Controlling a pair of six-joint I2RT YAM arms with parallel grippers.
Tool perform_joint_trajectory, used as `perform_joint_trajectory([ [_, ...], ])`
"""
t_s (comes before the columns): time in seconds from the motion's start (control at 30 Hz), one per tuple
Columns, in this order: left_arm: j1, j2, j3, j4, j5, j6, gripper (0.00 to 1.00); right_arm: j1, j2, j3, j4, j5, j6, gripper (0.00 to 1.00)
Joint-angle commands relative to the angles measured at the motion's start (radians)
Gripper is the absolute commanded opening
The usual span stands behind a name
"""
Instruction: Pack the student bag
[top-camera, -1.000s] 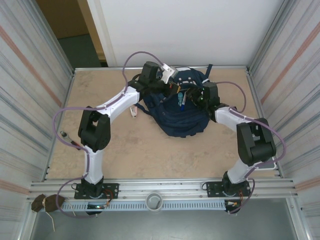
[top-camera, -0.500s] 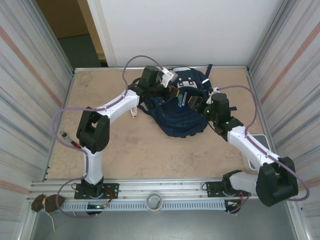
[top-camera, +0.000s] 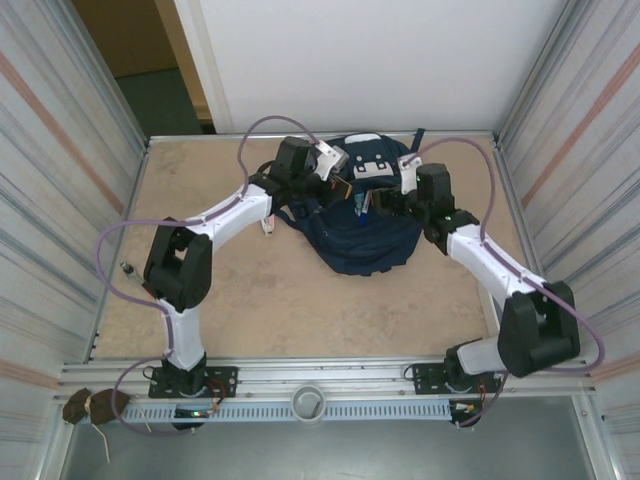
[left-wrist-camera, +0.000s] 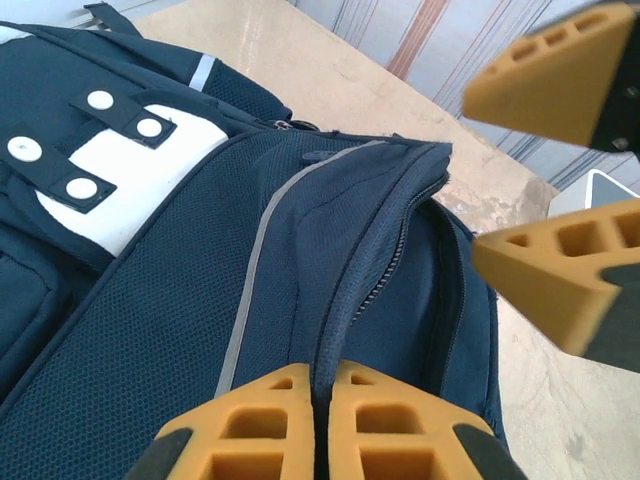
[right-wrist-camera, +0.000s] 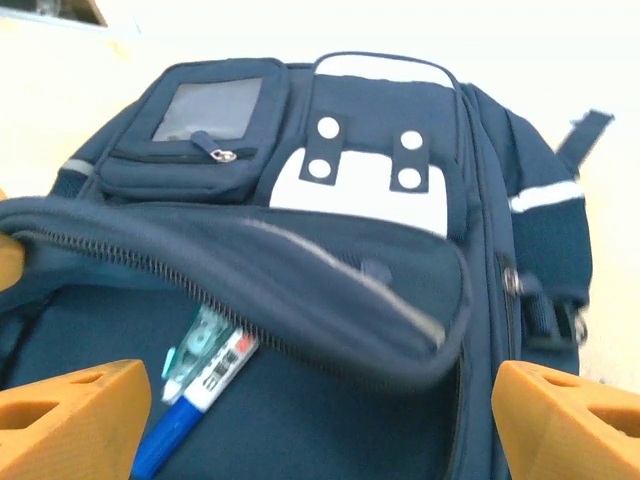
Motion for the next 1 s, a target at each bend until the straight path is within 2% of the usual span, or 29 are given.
perform_joint_trajectory([
  [0.0, 0.017, -0.061, 0.01, -0.006, 0.03, 0.033, 0.0, 0.011, 0.081, 0.093, -0.02, -0.074, -0.191, 0.86],
  [0.07, 0.02, -0.064, 0.005, -0.012, 0.029, 0.038, 0.0, 0.018, 0.134, 0.155, -0.045, -0.107, -0.22, 0.81],
  [0.13, 0.03, -0.075, -0.005, -0.018, 0.026, 0.036, 0.01, 0.024, 0.193, 0.233, -0.099, -0.138, -0.237, 0.71],
  [0.2, 0.045, -0.099, -0.033, -0.006, 0.017, 0.015, 0.07, 0.033, 0.238, 0.29, -0.144, -0.159, -0.234, 0.49],
  [0.27, 0.067, -0.138, -0.086, 0.006, -0.008, -0.02, 0.19, 0.056, 0.262, 0.32, -0.165, -0.169, -0.215, 0.3],
  [0.33, 0.096, -0.205, -0.169, 0.017, -0.063, -0.057, 0.35, 0.079, 0.269, 0.326, -0.164, -0.181, -0.188, 0.19],
  [0.43, 0.156, -0.332, -0.386, 0.065, -0.294, -0.148, 0.53, 0.114, 0.272, 0.346, -0.187, -0.159, -0.138, 0.04],
  [0.5, 0.198, -0.386, -0.492, 0.044, -0.462, -0.204, 0.6, 0.129, 0.272, 0.358, -0.205, -0.144, -0.103, 0.01],
  [0.6, 0.207, -0.373, -0.553, -0.002, -0.627, -0.194, 0.72, 0.135, 0.269, 0.358, -0.205, -0.145, -0.064, 0.0],
  [0.63, 0.207, -0.352, -0.547, -0.024, -0.651, -0.189, 0.74, 0.136, 0.269, 0.357, -0.201, -0.147, -0.058, 0.0],
  [0.7, 0.207, -0.282, -0.521, -0.051, -0.658, -0.184, 0.78, 0.138, 0.273, 0.355, -0.196, -0.149, -0.052, 0.0],
  [0.8, 0.206, -0.185, -0.45, -0.093, -0.604, -0.192, 0.84, 0.138, 0.273, 0.355, -0.196, -0.148, -0.049, 0.0],
  [0.97, 0.196, -0.097, -0.394, -0.109, -0.617, -0.206, 0.85, 0.134, 0.266, 0.345, -0.201, -0.144, -0.056, 0.0],
])
